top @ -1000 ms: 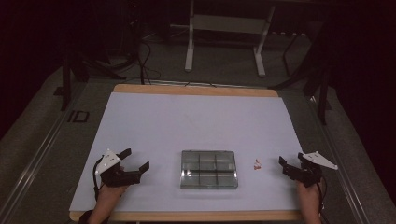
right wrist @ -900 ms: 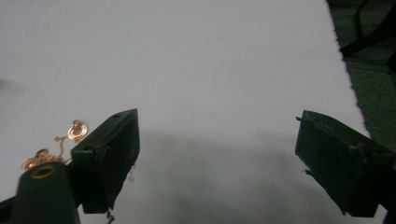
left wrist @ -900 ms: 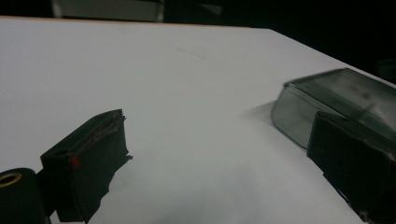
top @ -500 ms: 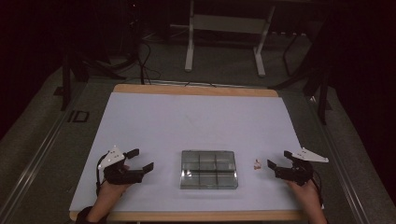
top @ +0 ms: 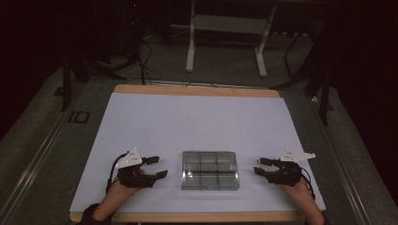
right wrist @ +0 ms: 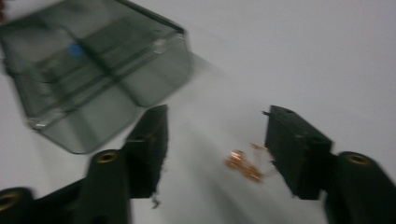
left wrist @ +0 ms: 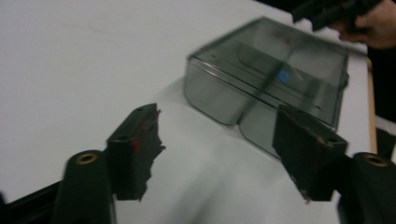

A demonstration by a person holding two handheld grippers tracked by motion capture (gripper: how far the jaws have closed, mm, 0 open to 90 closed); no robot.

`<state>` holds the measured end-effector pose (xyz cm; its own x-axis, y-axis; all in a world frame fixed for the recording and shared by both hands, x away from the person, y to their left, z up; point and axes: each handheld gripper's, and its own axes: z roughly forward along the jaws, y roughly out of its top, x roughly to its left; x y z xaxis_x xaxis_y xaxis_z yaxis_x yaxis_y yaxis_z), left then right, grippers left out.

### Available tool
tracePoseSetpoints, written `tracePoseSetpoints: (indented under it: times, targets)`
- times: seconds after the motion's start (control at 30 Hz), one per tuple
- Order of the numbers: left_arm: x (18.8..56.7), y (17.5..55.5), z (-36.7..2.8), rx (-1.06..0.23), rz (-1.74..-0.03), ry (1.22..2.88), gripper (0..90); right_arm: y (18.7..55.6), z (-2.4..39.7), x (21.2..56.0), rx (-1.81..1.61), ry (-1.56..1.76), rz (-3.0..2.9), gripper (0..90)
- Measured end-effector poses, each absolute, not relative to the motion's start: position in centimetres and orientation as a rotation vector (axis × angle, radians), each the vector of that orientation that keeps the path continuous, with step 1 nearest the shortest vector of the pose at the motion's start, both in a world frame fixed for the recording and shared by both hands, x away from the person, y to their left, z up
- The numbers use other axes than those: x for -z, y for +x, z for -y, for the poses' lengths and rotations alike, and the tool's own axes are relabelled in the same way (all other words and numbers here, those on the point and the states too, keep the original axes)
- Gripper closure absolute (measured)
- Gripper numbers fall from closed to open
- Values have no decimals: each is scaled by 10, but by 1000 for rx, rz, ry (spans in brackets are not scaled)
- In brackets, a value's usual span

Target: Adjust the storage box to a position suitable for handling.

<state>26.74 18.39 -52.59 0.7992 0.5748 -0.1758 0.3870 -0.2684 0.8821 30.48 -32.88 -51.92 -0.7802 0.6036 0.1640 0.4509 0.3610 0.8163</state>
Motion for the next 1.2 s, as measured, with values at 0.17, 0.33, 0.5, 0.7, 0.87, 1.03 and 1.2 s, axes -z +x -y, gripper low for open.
tracePoseSetpoints:
  times: [0.17, 0.33, 0.5, 0.7, 0.87, 1.03, 1.2]
  targets:
    - [529, 272, -168, -173, -722, 1998, 438, 307, 319, 522, -1387, 914, -2527, 653]
    - [533, 273, -159, -135, -688, 2080, 642, 305, 309, 527, -1361, 854, -2598, 787]
    - [536, 273, -148, -131, -628, 2173, 792, 300, 295, 535, -1321, 781, -2682, 893]
    - [539, 271, -138, -132, -575, 2224, 897, 297, 289, 537, -1302, 741, -2707, 900]
    - [538, 271, -131, -134, -546, 2231, 898, 295, 286, 536, -1315, 718, -2717, 900]
    - [536, 272, -128, -123, -528, 2223, 898, 294, 281, 533, -1324, 683, -2719, 900]
    - [535, 272, -127, -122, -524, 2213, 898, 294, 278, 532, -1334, 671, -2727, 900]
